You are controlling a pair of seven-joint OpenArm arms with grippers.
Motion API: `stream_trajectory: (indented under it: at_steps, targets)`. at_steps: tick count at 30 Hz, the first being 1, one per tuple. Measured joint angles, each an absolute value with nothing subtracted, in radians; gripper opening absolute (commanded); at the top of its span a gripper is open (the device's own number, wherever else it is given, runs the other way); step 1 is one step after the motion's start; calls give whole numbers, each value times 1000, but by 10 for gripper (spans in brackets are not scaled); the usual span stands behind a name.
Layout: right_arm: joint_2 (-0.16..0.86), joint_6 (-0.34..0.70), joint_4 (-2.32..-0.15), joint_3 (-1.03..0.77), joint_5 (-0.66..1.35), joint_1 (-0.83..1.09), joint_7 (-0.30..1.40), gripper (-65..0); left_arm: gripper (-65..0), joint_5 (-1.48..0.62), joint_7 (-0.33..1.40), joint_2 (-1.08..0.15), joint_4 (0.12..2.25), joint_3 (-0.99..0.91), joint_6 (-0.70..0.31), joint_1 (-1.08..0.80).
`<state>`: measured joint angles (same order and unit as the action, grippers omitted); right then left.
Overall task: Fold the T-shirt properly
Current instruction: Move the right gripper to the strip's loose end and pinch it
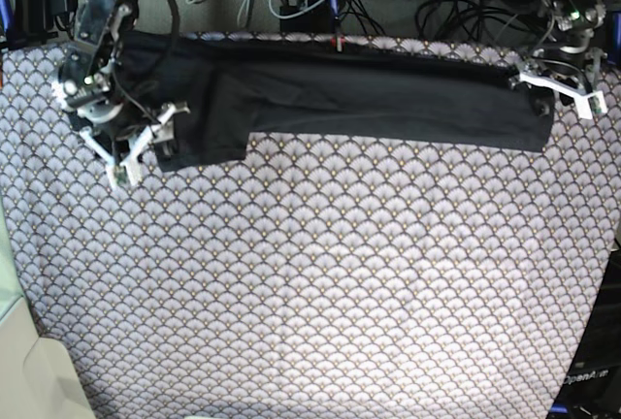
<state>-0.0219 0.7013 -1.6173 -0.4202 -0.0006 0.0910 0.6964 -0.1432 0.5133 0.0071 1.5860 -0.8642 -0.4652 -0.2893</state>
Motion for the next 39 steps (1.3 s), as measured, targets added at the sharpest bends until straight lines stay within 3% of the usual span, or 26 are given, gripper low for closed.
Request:
stream_trajectory:
  at_steps: [17, 20, 27, 39]
  targets:
    - [8, 699, -1479, -421, 15, 38, 665, -269, -322, -144, 515, 14, 1590, -864, -465, -289]
    - [8, 699, -1479, -421, 15, 42, 657, -344, -322, -143, 517, 14, 1590, -864, -464, -290]
    - [8, 694, -1482, -422, 23, 62, 650, -646, -322, -143, 516, 14, 1590, -864, -466, -290]
    - [2, 701, -1598, -418, -3, 118, 707, -650, -322, -144, 516, 14, 1588, -863, -468, -289]
